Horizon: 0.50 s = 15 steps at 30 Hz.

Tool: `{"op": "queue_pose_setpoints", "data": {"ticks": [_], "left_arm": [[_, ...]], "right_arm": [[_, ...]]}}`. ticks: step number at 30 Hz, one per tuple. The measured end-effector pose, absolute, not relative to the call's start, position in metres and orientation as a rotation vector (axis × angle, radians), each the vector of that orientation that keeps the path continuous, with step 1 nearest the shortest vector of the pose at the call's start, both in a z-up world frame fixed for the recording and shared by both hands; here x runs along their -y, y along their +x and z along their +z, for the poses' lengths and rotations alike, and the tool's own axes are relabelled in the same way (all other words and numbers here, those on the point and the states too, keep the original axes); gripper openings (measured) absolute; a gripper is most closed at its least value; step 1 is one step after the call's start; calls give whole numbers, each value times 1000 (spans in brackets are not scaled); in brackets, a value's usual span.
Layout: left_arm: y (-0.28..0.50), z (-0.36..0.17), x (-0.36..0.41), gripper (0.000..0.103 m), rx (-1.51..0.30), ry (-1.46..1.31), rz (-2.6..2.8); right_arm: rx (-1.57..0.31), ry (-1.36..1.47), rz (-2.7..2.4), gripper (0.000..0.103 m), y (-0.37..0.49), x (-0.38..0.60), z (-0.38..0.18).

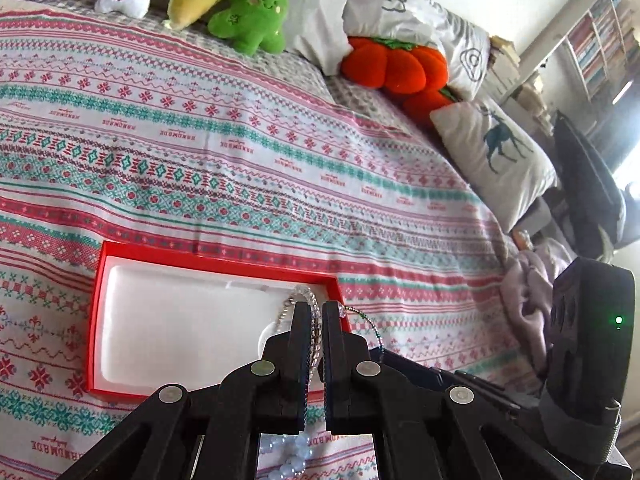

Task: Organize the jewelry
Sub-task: 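Lower both bracelets into the red box and open both tools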

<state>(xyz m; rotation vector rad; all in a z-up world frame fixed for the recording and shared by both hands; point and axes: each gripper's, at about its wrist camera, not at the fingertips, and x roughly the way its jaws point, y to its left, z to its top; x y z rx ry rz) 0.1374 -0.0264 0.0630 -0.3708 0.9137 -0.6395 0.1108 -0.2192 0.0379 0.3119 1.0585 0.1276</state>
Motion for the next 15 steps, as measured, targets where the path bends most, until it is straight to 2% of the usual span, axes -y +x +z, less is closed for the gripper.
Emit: {"op": "queue_pose_setpoints", "data": {"ticks": [15], "left_arm": [[158,13,9,0,-1006,-183,-388]], "right_arm": [[-1058,214,88,52,133,212,20]]}}
